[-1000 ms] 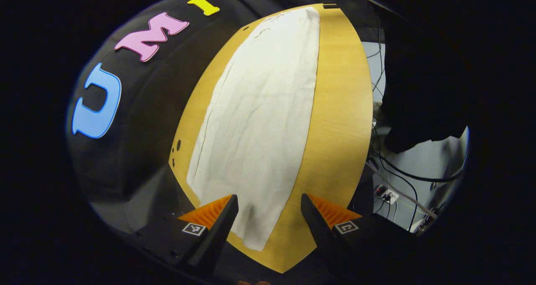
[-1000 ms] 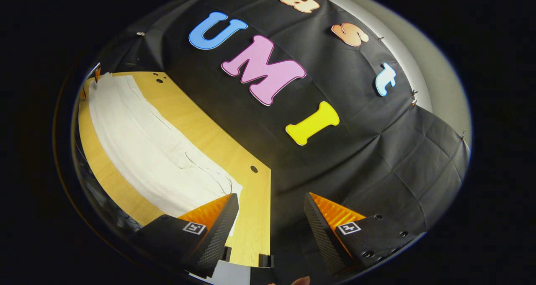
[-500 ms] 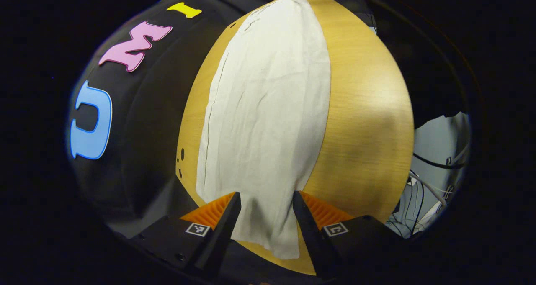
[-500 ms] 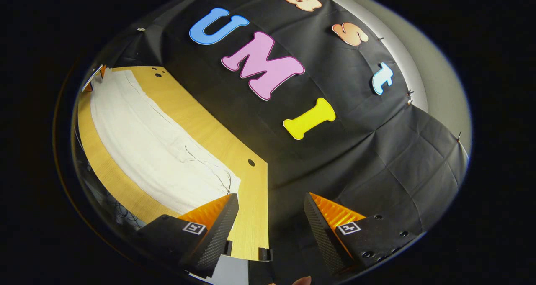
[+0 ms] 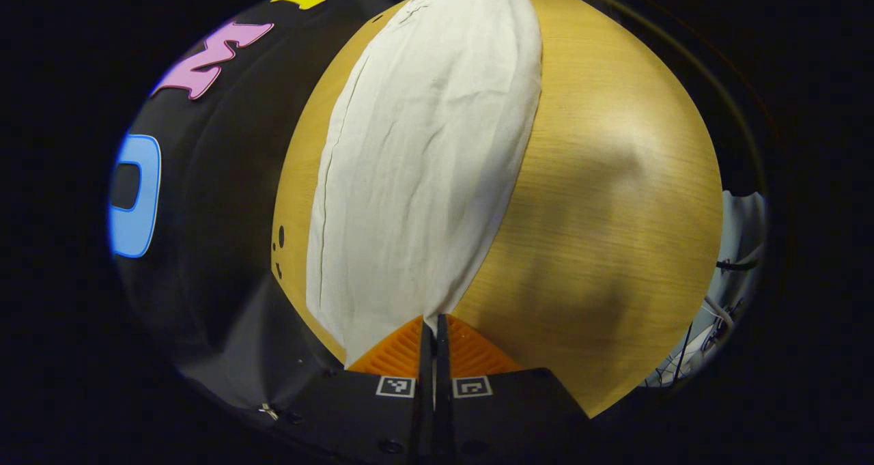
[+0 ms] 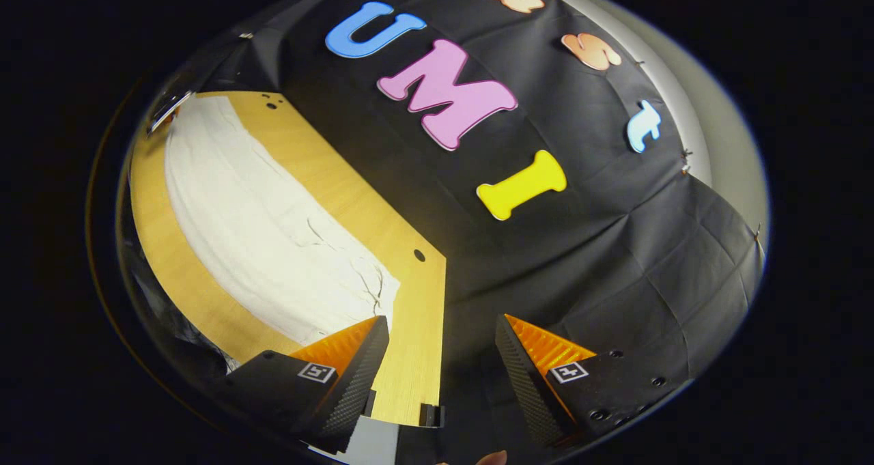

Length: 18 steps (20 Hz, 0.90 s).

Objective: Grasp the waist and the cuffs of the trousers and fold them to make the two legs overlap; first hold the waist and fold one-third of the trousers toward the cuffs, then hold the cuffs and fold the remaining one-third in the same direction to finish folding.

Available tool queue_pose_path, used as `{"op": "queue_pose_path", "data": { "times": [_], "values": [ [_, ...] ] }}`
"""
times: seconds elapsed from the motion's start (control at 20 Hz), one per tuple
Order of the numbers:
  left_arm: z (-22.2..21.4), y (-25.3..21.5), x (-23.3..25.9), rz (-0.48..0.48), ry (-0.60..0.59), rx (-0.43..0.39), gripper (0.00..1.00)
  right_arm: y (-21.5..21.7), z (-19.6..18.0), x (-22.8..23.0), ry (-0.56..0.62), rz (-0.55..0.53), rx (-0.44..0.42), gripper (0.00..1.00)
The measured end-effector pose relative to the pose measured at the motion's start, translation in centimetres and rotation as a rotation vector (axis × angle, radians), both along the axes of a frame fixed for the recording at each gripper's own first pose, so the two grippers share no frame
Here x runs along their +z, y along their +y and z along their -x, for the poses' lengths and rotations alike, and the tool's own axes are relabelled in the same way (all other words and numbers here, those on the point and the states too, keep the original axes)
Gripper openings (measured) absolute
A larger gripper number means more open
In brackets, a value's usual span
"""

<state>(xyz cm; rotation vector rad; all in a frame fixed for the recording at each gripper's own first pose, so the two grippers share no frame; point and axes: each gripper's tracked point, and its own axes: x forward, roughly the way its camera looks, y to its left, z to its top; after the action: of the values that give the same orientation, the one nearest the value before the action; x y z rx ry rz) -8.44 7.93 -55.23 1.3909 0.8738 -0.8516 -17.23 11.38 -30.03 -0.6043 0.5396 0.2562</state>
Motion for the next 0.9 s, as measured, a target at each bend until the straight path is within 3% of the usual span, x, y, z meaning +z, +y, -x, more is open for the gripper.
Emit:
{"op": "queue_pose_path", "data": {
  "times": [0.35,0.5,0.7,0.9],
  "values": [
    [0.0,-0.1,0.0,-0.031,-0.007,0.021,0.06,3.5,1.7,-10.0,0.149,0.111,0.363,0.96],
    [0.0,-0.3,-0.1,-0.037,0.001,0.032,0.06,4.6,2.8,-14.4,0.223,0.134,0.477,0.96],
    [0.0,-0.2,-0.1,-0.054,0.013,0.046,0.06,5.6,3.6,-18.7,0.299,0.148,0.569,0.96],
    [0.0,-0.2,-0.1,-0.066,0.021,0.054,0.06,5.8,3.8,-21.7,0.351,0.167,0.599,0.96]
  ]
}}
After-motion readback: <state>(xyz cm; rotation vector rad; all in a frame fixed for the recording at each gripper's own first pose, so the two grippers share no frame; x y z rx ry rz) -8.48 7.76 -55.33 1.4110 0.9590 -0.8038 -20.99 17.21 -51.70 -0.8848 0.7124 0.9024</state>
